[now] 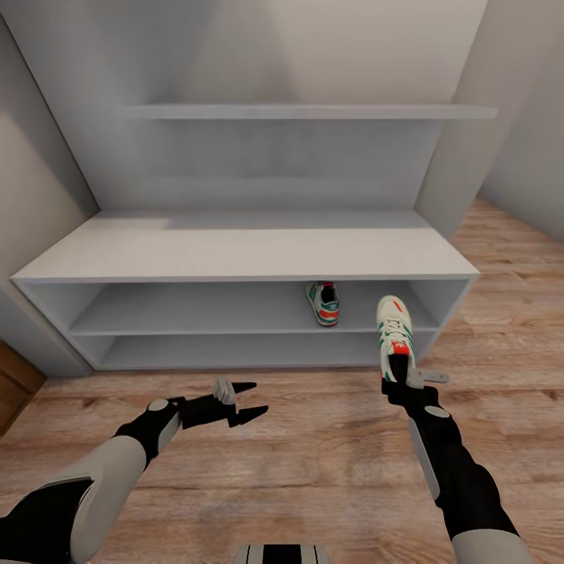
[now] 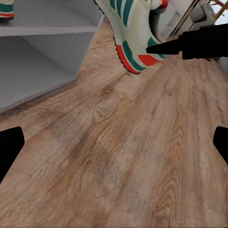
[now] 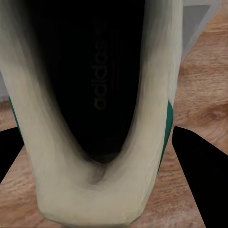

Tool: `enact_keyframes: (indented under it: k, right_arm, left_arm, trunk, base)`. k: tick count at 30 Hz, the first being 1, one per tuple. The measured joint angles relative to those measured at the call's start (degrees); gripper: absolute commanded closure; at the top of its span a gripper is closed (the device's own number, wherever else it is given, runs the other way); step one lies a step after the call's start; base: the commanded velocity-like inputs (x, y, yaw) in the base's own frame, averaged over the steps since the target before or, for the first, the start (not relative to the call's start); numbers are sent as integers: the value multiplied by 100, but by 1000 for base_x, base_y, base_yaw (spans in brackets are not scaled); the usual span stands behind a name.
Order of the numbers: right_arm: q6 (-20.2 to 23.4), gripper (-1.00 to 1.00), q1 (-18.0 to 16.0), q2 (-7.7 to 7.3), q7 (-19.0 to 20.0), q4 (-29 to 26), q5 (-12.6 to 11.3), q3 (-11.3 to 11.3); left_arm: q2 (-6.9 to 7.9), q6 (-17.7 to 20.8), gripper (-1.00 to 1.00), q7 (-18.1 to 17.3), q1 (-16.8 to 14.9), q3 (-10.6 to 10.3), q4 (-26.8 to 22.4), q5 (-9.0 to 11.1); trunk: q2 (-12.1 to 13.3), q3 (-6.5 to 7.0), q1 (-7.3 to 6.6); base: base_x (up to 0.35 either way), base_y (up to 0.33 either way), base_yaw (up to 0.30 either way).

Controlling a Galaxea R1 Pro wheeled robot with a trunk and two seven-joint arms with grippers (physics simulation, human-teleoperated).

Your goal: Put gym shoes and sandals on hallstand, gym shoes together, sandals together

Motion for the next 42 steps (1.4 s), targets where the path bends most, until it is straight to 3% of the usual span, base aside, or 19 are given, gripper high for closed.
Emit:
enact_keyframes:
  k: [6,16,42]
  right_arm:
    - [0,100,-1,1,8,1,-1,1]
    - [-2,100,-1,1,10,1,-2,0]
    - [-1,100,1,-9,5,-3,-2,-9]
  left_arm:
    - [-175,-4,-100,-5,1,1,71,-3]
    - [-199,-5,-100,-6,0,4,127,-6]
    - [-209,-4,-100,4,-1,4,132,-6]
  trunk:
    - [0,0,0]
    - [0,-15,-1]
    - [0,-17,-2]
  base:
    - [0,0,264]
    - [20,-13,277]
    - [112,-71,7]
